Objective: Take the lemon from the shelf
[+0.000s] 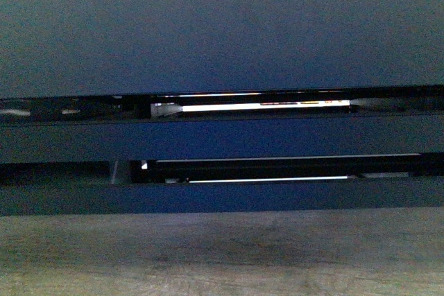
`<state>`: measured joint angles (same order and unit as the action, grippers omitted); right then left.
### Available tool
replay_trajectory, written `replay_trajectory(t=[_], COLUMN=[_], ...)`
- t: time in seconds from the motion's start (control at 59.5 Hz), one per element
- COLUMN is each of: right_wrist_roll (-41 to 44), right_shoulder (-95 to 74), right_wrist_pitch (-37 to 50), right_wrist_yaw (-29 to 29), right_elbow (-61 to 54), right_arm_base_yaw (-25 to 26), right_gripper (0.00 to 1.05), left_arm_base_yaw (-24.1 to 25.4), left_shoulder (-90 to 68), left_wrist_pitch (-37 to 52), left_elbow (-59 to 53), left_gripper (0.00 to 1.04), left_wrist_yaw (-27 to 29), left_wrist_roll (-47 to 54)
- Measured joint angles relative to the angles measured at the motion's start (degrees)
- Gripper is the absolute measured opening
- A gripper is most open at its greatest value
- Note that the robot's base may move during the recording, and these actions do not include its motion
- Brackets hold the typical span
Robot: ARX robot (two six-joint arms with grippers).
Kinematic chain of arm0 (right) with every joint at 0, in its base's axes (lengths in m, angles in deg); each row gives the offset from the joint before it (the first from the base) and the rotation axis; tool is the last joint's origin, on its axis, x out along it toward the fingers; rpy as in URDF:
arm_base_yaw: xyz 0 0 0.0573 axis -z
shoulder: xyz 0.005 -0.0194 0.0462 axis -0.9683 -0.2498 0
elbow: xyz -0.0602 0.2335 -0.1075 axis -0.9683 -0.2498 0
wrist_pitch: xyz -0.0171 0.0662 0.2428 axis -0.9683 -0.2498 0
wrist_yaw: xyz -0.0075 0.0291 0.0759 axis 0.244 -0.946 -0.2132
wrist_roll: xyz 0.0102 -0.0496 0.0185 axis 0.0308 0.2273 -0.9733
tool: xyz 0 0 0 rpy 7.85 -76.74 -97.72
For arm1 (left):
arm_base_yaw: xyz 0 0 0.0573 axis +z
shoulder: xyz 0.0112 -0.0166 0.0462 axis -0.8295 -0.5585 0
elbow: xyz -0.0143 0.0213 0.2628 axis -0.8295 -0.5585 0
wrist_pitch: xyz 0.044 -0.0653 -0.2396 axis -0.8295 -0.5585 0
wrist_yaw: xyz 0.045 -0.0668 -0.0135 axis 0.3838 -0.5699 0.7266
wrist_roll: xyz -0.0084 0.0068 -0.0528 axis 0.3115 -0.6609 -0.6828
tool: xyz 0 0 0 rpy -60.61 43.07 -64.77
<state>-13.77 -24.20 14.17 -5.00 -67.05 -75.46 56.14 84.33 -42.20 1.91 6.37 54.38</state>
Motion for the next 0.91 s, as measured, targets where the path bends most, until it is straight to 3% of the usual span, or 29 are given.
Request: replay_trajectory(t=[0.907], right_wrist_roll=[0.0], right_shoulder=[0.0], right_wrist_pitch=[0.0], right_wrist_yaw=[0.0], right_elbow=[0.0], right_arm_base_yaw=[0.0], right_gripper=[1.02], left_arm_base_yaw=[0.0], left_shoulder=[-0.2], left_wrist_pitch=[0.0], left_elbow=[0.0], left_gripper=[0.97], left_wrist_yaw=[0.0], left_wrist_roll=[0.0])
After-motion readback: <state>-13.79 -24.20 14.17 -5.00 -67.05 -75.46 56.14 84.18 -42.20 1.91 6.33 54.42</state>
